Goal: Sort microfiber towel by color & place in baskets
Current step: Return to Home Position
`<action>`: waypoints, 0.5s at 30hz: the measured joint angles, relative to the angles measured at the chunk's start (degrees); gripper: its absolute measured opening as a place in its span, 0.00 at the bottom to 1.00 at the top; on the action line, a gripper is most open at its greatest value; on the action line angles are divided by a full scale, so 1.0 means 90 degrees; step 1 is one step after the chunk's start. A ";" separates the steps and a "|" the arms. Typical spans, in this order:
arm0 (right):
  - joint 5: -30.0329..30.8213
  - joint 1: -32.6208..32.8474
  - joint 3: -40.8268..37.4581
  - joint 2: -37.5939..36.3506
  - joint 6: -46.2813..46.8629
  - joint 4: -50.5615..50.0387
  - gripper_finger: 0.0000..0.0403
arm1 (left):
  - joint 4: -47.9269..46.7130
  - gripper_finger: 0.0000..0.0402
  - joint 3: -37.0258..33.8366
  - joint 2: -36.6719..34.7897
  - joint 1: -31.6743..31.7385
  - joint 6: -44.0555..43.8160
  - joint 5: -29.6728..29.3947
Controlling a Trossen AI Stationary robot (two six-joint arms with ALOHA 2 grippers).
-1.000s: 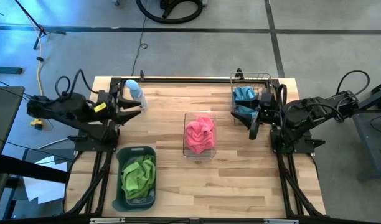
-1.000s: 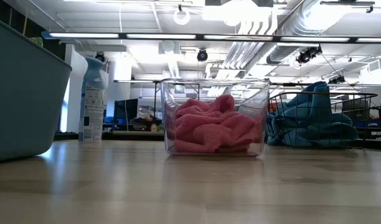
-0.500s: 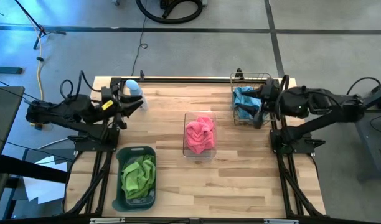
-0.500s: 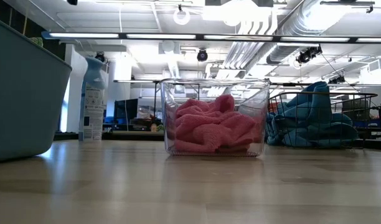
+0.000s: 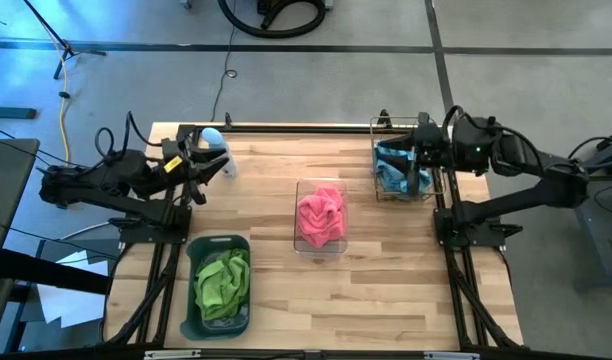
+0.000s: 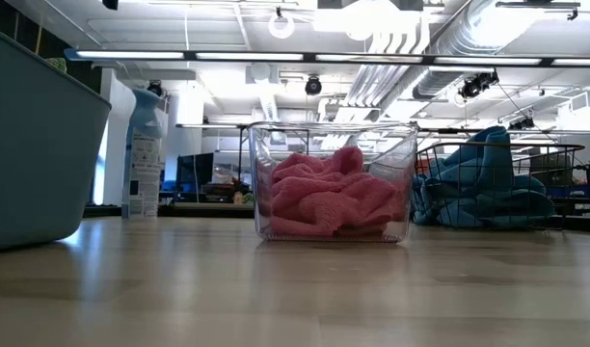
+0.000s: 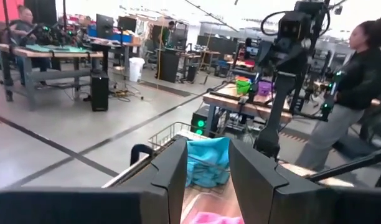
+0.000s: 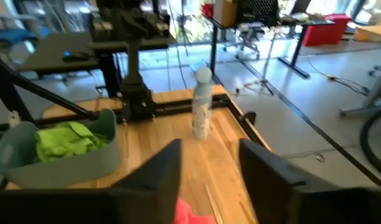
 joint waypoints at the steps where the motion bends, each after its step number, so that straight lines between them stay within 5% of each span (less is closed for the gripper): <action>1: -0.0122 -0.0063 0.0000 0.0009 -0.0012 0.0094 0.34 | -0.0048 0.26 0.0000 -0.0039 0.0030 0.0079 0.0026; 5: -0.0507 -0.0247 0.0000 0.0011 0.0233 0.0064 0.05 | -0.0366 0.23 -0.0031 -0.0242 0.0149 0.0148 0.0351; 15: -0.0425 -0.0107 0.0000 -0.0107 0.1105 -0.0684 0.01 | 0.0666 0.02 -0.1734 -0.1407 0.0381 -0.0027 0.0748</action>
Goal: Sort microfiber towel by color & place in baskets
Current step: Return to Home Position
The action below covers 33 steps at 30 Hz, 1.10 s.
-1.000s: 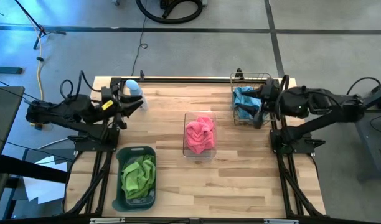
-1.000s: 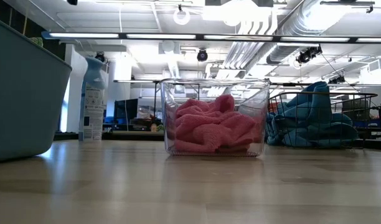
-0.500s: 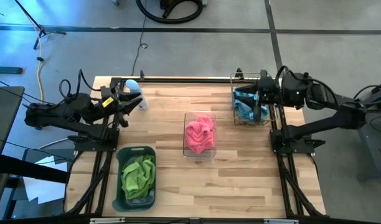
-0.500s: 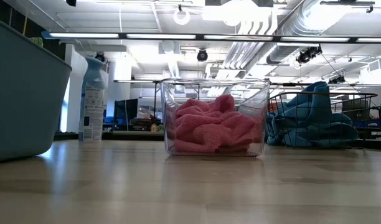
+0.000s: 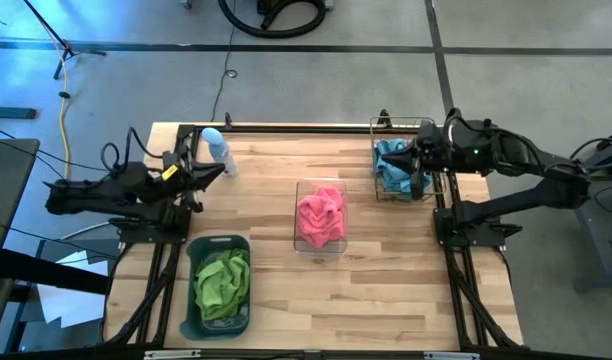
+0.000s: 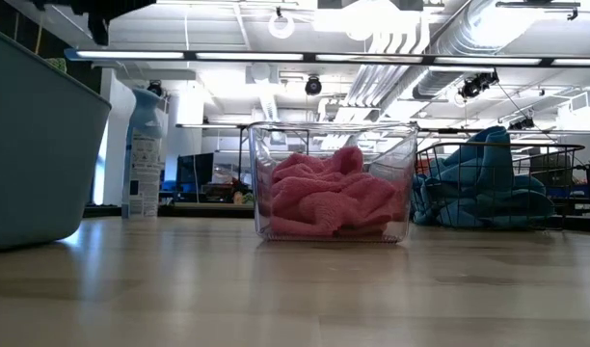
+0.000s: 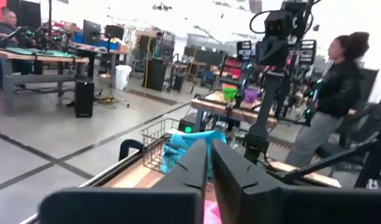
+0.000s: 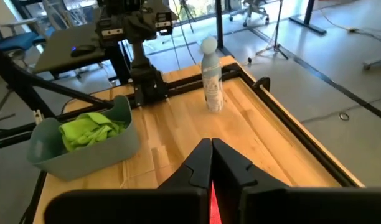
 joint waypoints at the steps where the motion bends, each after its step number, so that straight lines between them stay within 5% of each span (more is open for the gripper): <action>1: 0.0070 0.0043 0.0000 -0.0003 0.0056 -0.0048 0.01 | 0.0073 0.01 -0.0149 -0.0142 0.0000 -0.0041 0.0030; 18: 0.0381 0.0223 -0.0133 -0.0008 0.0552 -0.0020 0.00 | 0.1214 0.00 -0.2248 -0.1955 0.0000 -0.0450 -0.0150; 25: -0.0109 0.0223 -0.2001 -0.0660 0.1200 0.1279 0.00 | 0.1849 0.00 -0.2954 -0.1961 0.0000 -0.1031 -0.0065; 33: -0.0202 0.0223 -0.3539 -0.1736 0.1511 0.2238 0.00 | 0.1280 0.00 -0.2968 -0.1945 0.0000 -0.1441 -0.0114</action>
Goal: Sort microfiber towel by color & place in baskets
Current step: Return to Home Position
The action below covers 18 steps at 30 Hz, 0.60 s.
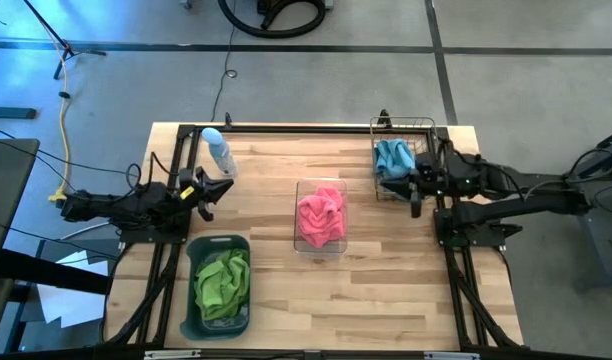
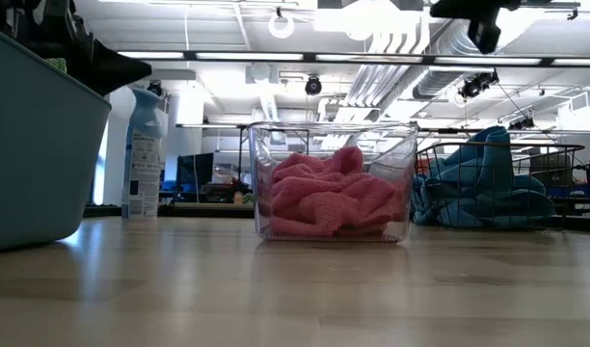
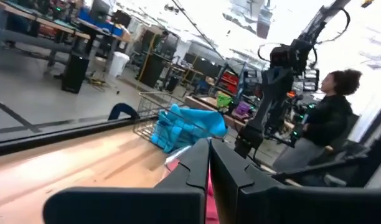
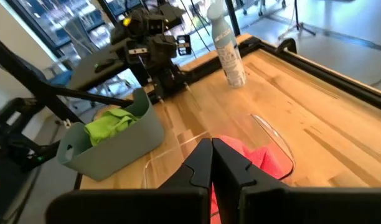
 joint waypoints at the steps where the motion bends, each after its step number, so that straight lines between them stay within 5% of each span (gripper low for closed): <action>1: -0.0002 0.0000 -0.0161 -0.0166 0.0001 0.0100 0.00 | -0.0002 0.00 0.0000 -0.0002 0.0000 -0.0004 -0.0054; 18: -0.0438 0.0000 -0.2700 -0.3178 -0.1242 0.1358 0.00 | -0.0551 0.00 0.0000 0.0002 0.0000 -0.0002 -0.0179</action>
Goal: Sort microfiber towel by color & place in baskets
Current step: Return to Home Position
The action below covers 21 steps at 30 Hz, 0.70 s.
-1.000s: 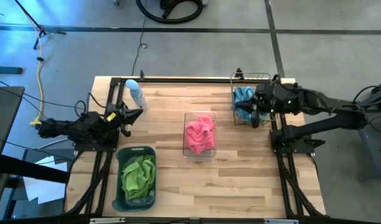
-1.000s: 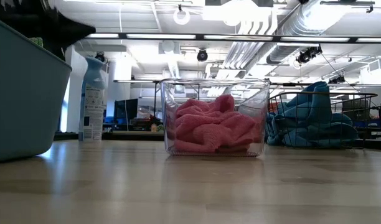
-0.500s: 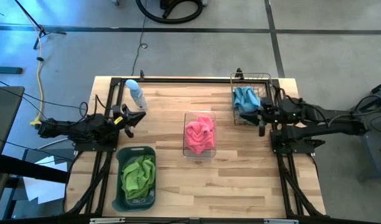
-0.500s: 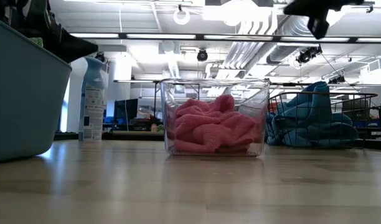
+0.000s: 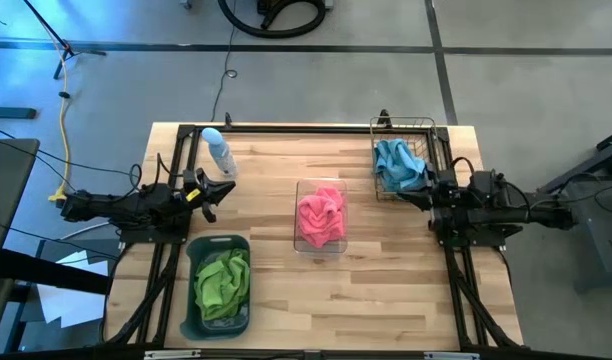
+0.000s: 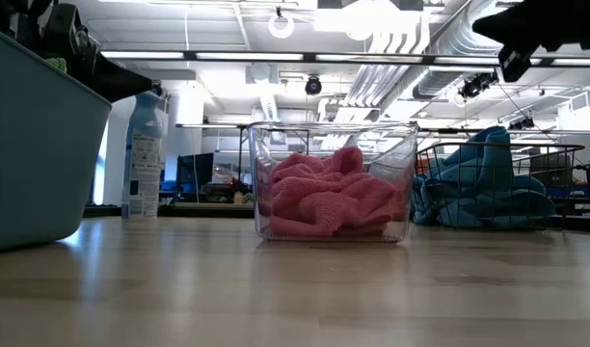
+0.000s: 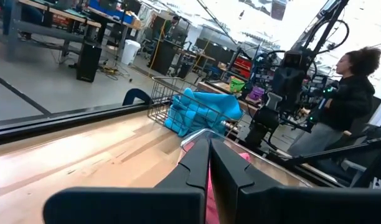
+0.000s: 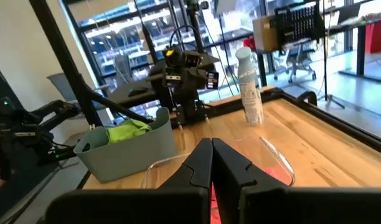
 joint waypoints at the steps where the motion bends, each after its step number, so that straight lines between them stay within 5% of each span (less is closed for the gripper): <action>1: -0.0010 0.0000 -0.0137 -0.0112 -0.0028 0.0082 0.00 | 0.0000 0.00 0.0000 0.0000 0.0000 0.0000 0.0000; 17: -0.0371 0.0000 -0.2073 -0.1105 -0.0448 0.2011 0.00 | 0.0005 0.00 0.0000 0.0000 0.0000 0.0000 -0.0001; 21: -0.0366 0.0000 -0.2146 -0.1076 -0.0488 0.1741 0.00 | 0.0010 0.00 0.0000 0.0001 0.0000 0.0001 -0.0002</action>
